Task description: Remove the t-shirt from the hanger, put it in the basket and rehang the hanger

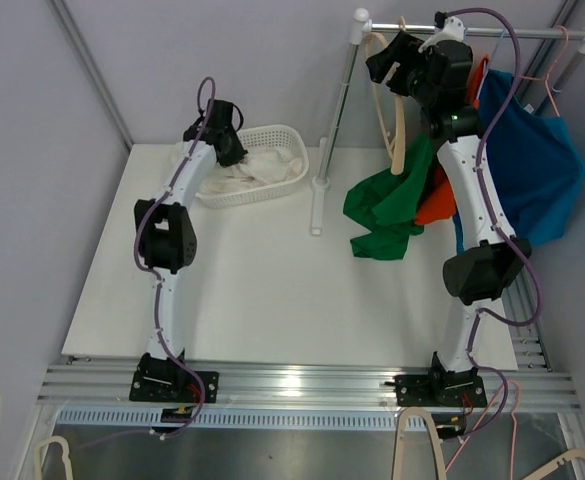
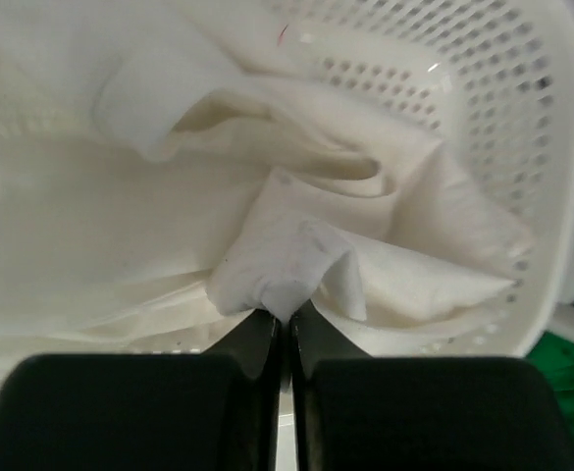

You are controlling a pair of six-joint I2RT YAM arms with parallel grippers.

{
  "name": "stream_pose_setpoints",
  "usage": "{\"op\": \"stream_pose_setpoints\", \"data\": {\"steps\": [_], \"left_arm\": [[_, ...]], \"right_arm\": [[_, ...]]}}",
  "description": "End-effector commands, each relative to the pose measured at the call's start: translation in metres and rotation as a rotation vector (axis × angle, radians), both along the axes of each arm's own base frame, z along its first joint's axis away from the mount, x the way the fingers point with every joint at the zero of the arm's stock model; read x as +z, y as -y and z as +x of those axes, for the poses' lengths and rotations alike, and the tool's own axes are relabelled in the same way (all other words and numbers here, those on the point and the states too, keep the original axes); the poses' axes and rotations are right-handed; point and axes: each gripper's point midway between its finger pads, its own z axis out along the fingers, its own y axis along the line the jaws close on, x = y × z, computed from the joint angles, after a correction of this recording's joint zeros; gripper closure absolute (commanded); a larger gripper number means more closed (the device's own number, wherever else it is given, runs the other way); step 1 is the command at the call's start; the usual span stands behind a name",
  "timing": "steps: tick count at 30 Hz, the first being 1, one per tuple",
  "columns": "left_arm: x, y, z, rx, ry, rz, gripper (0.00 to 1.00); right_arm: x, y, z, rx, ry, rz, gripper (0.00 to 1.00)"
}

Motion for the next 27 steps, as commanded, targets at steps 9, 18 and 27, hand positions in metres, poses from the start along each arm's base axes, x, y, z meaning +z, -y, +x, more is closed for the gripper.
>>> {"op": "stream_pose_setpoints", "data": {"steps": [9, 18, 27], "left_arm": [[-0.075, 0.006, -0.046, -0.136, -0.301, 0.021, 0.99], [-0.092, 0.013, -0.090, -0.195, -0.421, 0.075, 0.99], [-0.087, 0.057, -0.140, -0.349, -0.476, 0.045, 0.99]], "right_arm": [[0.031, 0.035, -0.048, -0.068, 0.020, -0.067, 0.15], [0.067, 0.068, -0.100, -0.158, 0.077, -0.095, 0.15], [0.043, 0.102, -0.085, -0.330, -0.058, -0.163, 0.23]]}}
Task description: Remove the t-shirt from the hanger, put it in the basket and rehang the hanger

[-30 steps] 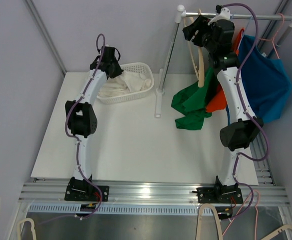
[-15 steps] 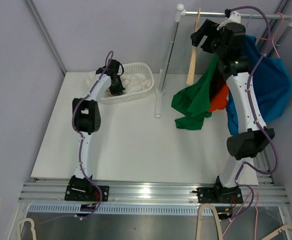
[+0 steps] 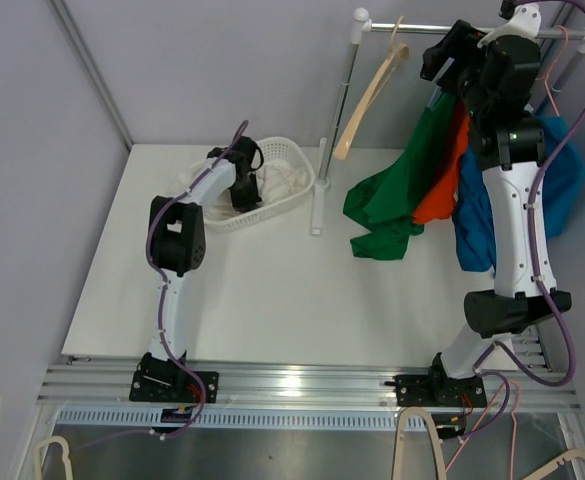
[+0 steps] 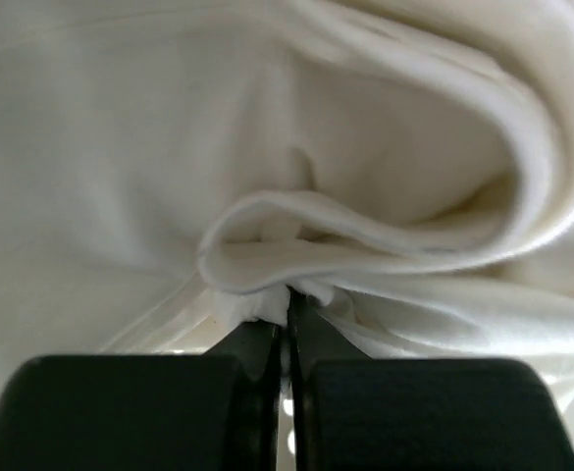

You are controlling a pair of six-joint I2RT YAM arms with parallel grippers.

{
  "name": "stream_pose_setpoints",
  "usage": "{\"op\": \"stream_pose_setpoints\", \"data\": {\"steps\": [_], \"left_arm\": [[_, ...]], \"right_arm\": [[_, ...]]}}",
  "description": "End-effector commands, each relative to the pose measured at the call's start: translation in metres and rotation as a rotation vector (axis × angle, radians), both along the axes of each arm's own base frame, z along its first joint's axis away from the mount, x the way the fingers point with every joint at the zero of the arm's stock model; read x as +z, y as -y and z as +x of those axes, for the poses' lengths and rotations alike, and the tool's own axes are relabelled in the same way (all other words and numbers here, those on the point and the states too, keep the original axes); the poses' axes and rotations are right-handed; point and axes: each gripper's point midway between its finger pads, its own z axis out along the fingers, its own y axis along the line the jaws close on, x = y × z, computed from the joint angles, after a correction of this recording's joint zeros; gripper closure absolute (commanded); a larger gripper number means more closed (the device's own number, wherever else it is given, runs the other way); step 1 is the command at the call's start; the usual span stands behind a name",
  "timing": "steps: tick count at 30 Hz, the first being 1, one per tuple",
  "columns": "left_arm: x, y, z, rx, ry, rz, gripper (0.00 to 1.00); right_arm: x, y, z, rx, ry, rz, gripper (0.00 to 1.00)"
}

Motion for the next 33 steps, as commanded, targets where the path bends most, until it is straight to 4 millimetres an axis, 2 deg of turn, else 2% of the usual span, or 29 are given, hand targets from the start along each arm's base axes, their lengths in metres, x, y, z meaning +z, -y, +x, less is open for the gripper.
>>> {"op": "stream_pose_setpoints", "data": {"steps": [1, 4, 6, 8, 9, 10, 11, 12, 16, 18, 19, 21, 22, 24, 25, 26, 27, 29, 31, 33], "left_arm": [[0.021, 0.033, -0.035, -0.113, -0.048, -0.069, 0.99], [0.020, 0.041, -0.048, -0.139, -0.071, -0.094, 0.99], [0.024, 0.042, -0.059, -0.145, -0.072, -0.094, 0.99], [0.031, 0.048, -0.066, -0.160, -0.052, -0.091, 0.99], [0.019, 0.045, -0.080, -0.160, -0.077, -0.083, 0.99], [0.034, 0.049, -0.083, -0.153, -0.039, -0.102, 0.99], [0.038, 0.054, -0.087, -0.160, -0.022, -0.112, 0.99], [0.032, 0.052, -0.096, -0.159, -0.031, -0.103, 0.99], [0.036, 0.053, -0.114, -0.157, -0.004, -0.118, 0.99], [0.043, 0.062, -0.120, -0.165, 0.013, -0.168, 0.99], [0.038, 0.062, -0.128, -0.169, 0.010, -0.174, 0.96], [0.053, 0.069, -0.133, -0.187, 0.052, -0.185, 0.84], [0.055, 0.069, -0.135, -0.189, 0.062, -0.177, 0.59], [0.069, 0.069, -0.138, -0.188, 0.096, -0.177, 0.45], [0.075, 0.067, -0.136, -0.179, 0.121, -0.171, 0.20], [0.085, 0.065, -0.136, -0.172, 0.151, -0.171, 0.14], [0.090, 0.062, -0.136, -0.161, 0.166, -0.167, 0.03], [0.101, 0.057, -0.134, -0.138, 0.206, -0.143, 0.01], [0.121, 0.054, -0.137, -0.132, 0.255, -0.145, 0.00], [0.136, 0.044, -0.136, -0.103, 0.310, -0.107, 0.01]], "right_arm": [[-0.045, 0.014, 0.024, -0.071, -0.149, -0.048, 0.23], [-0.056, 0.013, 0.034, -0.074, -0.175, -0.054, 0.23], [-0.059, 0.019, 0.039, -0.105, -0.176, -0.062, 0.24], [-0.070, 0.022, 0.046, -0.121, -0.205, -0.072, 0.24], [-0.072, 0.024, 0.048, -0.130, -0.210, -0.076, 0.24], [-0.071, 0.026, 0.050, -0.144, -0.205, -0.081, 0.24], [-0.075, 0.028, 0.053, -0.154, -0.214, -0.085, 0.24], [-0.076, 0.030, 0.055, -0.165, -0.215, -0.086, 0.24], [-0.081, 0.040, 0.058, -0.225, -0.220, -0.109, 0.24], [-0.081, 0.045, 0.059, -0.249, -0.221, -0.117, 0.27], [-0.081, 0.047, 0.059, -0.257, -0.222, -0.123, 0.31], [-0.081, 0.051, 0.059, -0.278, -0.221, -0.133, 0.35], [-0.081, 0.052, 0.059, -0.284, -0.220, -0.135, 0.51], [-0.081, 0.053, 0.059, -0.290, -0.221, -0.141, 0.67], [-0.082, 0.053, 0.059, -0.288, -0.222, -0.142, 0.76], [-0.082, 0.053, 0.060, -0.288, -0.224, -0.141, 0.77], [-0.083, 0.053, 0.060, -0.288, -0.225, -0.141, 0.77], [-0.084, 0.053, 0.060, -0.287, -0.230, -0.140, 0.77], [-0.086, 0.054, 0.061, -0.286, -0.233, -0.141, 0.76], [-0.086, 0.055, 0.061, -0.288, -0.234, -0.137, 0.82]]}}
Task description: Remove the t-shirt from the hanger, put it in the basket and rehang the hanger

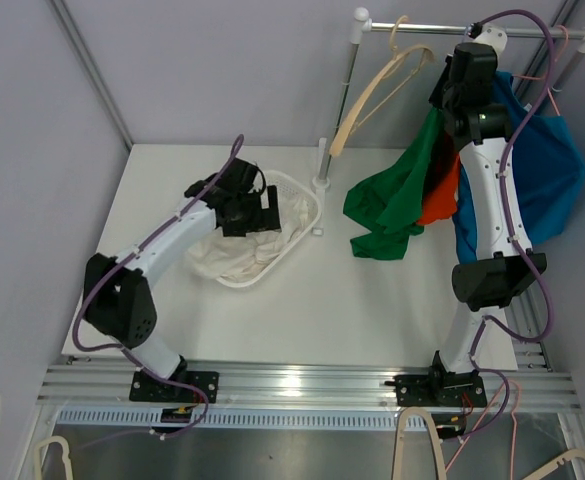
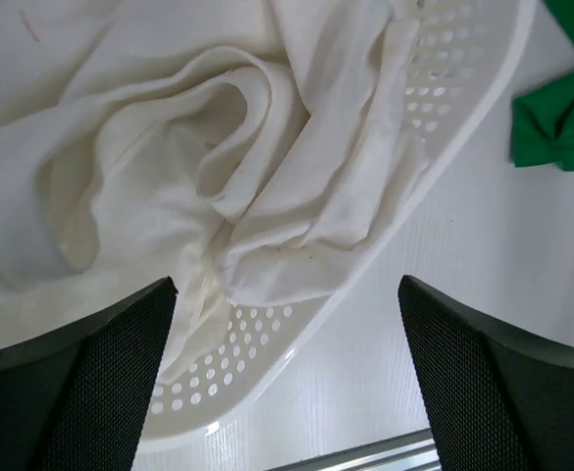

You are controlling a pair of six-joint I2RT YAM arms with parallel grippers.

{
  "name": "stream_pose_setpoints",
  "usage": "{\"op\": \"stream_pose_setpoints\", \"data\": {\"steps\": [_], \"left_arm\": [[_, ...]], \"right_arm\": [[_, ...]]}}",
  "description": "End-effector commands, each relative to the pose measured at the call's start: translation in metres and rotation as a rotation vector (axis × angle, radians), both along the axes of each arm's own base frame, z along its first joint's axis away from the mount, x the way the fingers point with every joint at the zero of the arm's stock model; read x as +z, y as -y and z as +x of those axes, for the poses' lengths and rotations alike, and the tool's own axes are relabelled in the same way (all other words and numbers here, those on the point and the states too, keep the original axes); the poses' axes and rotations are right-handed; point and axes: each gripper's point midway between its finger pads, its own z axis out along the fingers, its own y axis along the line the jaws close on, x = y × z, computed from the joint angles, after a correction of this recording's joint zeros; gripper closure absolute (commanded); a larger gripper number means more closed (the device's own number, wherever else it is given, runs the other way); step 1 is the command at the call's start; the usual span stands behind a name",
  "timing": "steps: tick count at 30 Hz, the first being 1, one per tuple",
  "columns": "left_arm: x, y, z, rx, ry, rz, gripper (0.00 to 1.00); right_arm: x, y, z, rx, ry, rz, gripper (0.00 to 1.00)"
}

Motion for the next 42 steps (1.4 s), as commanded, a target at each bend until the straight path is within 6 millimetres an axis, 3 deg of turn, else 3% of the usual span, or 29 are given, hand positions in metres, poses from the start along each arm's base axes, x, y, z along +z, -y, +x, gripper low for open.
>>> {"op": "stream_pose_setpoints", "data": {"steps": [1, 2, 5, 9, 10, 11, 16, 19, 23, 29, 30, 31, 32, 33, 35, 36, 39, 41, 42], "left_arm": [[0.051, -0.011, 0.000, 0.063, 0.155, -0.006, 0.01], [0.058, -0.014, 0.000, 0.075, 0.179, -0.004, 0.00], [0.090, -0.018, -0.003, 0.087, 0.279, -0.042, 0.01], [0.139, -0.016, -0.007, 0.075, 0.503, -0.080, 0.01], [0.140, -0.012, -0.007, 0.064, 0.546, -0.096, 0.01], [0.160, -0.011, -0.017, 0.051, 0.610, -0.132, 0.01], [0.196, -0.010, -0.034, 0.015, 0.778, -0.220, 0.01], [0.211, -0.011, -0.042, 0.003, 0.853, -0.261, 0.01], [0.211, -0.011, -0.045, -0.021, 0.844, -0.250, 0.00], [0.199, -0.008, -0.047, -0.038, 0.787, -0.237, 0.01], [0.200, -0.008, -0.048, -0.033, 0.789, -0.240, 0.00], [0.197, -0.008, -0.048, -0.033, 0.790, -0.242, 0.01], [0.197, -0.008, -0.048, -0.033, 0.793, -0.247, 0.01], [0.197, -0.007, -0.049, -0.038, 0.794, -0.252, 0.00], [0.198, -0.006, -0.049, -0.043, 0.798, -0.254, 0.01], [0.199, -0.005, -0.050, -0.048, 0.802, -0.257, 0.01], [0.200, -0.005, -0.050, -0.050, 0.805, -0.258, 0.00], [0.198, -0.005, -0.050, -0.050, 0.800, -0.257, 0.01], [0.198, -0.004, -0.050, -0.053, 0.799, -0.257, 0.01]], "right_arm": [[0.022, 0.006, -0.002, -0.015, 0.059, 0.002, 0.95], [0.024, 0.006, -0.004, -0.013, 0.062, 0.003, 1.00], [0.028, 0.002, -0.007, 0.002, 0.073, 0.012, 1.00], [0.050, -0.005, -0.015, 0.049, 0.123, 0.022, 1.00], [0.057, -0.007, -0.017, 0.058, 0.137, 0.024, 1.00], [0.065, -0.010, -0.019, 0.081, 0.157, 0.018, 1.00], [0.090, -0.013, -0.027, 0.102, 0.228, -0.001, 1.00], [0.095, -0.012, -0.029, 0.101, 0.241, -0.006, 1.00], [0.086, -0.016, -0.028, 0.106, 0.216, 0.003, 1.00], [0.045, -0.017, -0.030, 0.078, 0.107, 0.013, 1.00], [0.051, -0.018, -0.036, 0.076, 0.127, 0.017, 1.00], [0.033, -0.024, -0.036, 0.090, 0.089, 0.011, 1.00], [0.031, -0.026, -0.039, 0.092, 0.092, 0.010, 1.00], [0.044, -0.026, -0.047, 0.094, 0.134, 0.015, 1.00], [0.034, -0.028, -0.050, 0.096, 0.123, 0.009, 1.00], [0.044, -0.028, -0.055, 0.098, 0.154, 0.011, 1.00], [0.045, -0.025, -0.054, 0.090, 0.149, -0.005, 0.99], [0.050, -0.023, -0.052, 0.083, 0.154, -0.011, 0.90], [0.047, -0.022, -0.047, 0.077, 0.145, -0.019, 0.74]]}}
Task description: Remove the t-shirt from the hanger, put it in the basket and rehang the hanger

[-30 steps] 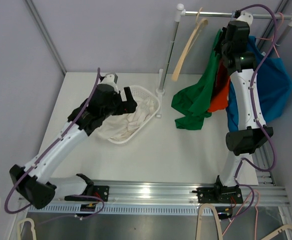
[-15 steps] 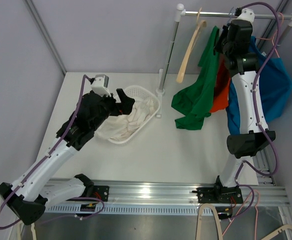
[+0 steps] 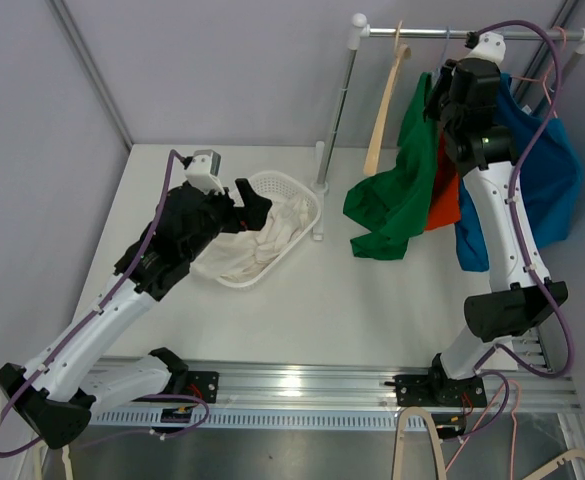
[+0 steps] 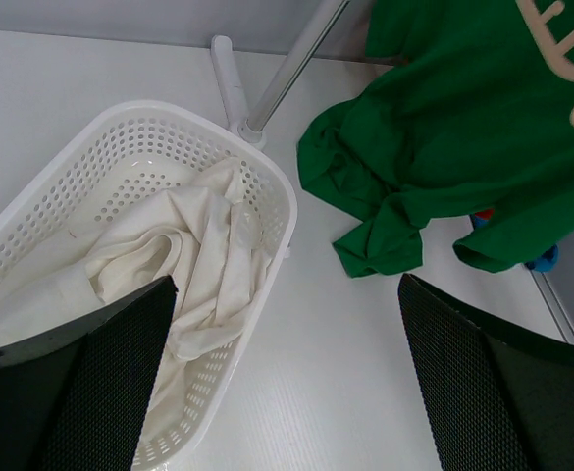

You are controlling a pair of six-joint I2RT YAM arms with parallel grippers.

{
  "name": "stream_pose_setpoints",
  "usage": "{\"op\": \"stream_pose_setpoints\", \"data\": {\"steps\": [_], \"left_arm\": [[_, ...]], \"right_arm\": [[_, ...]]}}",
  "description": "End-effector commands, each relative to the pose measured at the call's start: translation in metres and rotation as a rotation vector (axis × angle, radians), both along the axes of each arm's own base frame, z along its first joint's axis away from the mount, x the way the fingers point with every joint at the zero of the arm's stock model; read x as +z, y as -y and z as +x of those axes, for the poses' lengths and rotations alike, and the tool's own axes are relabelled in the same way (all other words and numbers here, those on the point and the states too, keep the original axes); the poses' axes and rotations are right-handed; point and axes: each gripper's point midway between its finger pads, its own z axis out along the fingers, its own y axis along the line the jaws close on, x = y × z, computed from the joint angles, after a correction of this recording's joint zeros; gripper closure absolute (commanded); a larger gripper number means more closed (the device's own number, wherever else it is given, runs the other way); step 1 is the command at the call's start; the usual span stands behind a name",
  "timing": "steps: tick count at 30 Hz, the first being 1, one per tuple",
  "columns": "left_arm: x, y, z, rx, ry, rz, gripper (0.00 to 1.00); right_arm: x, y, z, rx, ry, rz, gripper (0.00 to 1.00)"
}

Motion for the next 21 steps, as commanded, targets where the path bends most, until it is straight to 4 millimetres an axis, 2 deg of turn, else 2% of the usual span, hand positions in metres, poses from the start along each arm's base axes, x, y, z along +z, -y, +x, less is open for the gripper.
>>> {"op": "stream_pose_setpoints", "data": {"steps": [1, 3, 5, 6, 7, 8, 9, 10, 11, 14, 16, 17, 21], "left_arm": [[0.011, 0.005, -0.004, -0.029, 0.043, -0.018, 0.01], [0.009, 0.005, -0.004, -0.032, 0.040, -0.015, 0.01], [0.009, 0.005, -0.005, -0.033, 0.042, -0.009, 0.01], [0.008, 0.004, -0.005, -0.032, 0.040, -0.006, 0.00], [0.008, 0.003, -0.006, -0.031, 0.042, -0.003, 0.01], [0.009, 0.003, -0.006, -0.032, 0.045, -0.004, 0.00], [0.008, 0.002, -0.007, -0.032, 0.044, -0.003, 0.00], [0.008, 0.002, -0.007, -0.032, 0.047, -0.005, 0.01], [0.007, 0.002, -0.007, -0.032, 0.048, -0.005, 0.00], [0.008, 0.004, -0.006, -0.039, 0.051, -0.011, 0.00], [0.007, 0.006, -0.005, -0.045, 0.049, -0.012, 0.01], [0.006, 0.008, -0.004, -0.048, 0.044, -0.009, 0.01], [0.003, 0.011, -0.001, -0.053, 0.036, -0.003, 0.01]], "right_arm": [[0.026, 0.008, -0.001, -0.035, 0.059, -0.020, 0.66], [0.031, 0.011, 0.005, -0.049, 0.082, -0.032, 0.61], [0.024, 0.013, 0.018, -0.056, 0.074, -0.045, 0.60], [0.032, 0.018, 0.021, -0.070, 0.095, -0.047, 0.60], [0.032, 0.020, 0.026, -0.076, 0.095, -0.050, 0.59], [0.022, 0.020, 0.037, -0.075, 0.075, -0.056, 0.59], [0.020, 0.020, 0.041, -0.075, 0.071, -0.056, 0.58], [0.028, 0.021, 0.044, -0.072, 0.091, -0.053, 0.58], [0.020, 0.019, 0.053, -0.069, 0.076, -0.055, 0.57], [0.029, 0.018, 0.059, -0.065, 0.107, -0.052, 0.56], [0.028, 0.017, 0.066, -0.064, 0.113, -0.057, 0.52], [0.033, 0.017, 0.067, -0.062, 0.130, -0.055, 0.52], [0.033, 0.016, 0.076, -0.054, 0.146, -0.050, 0.52]]}}
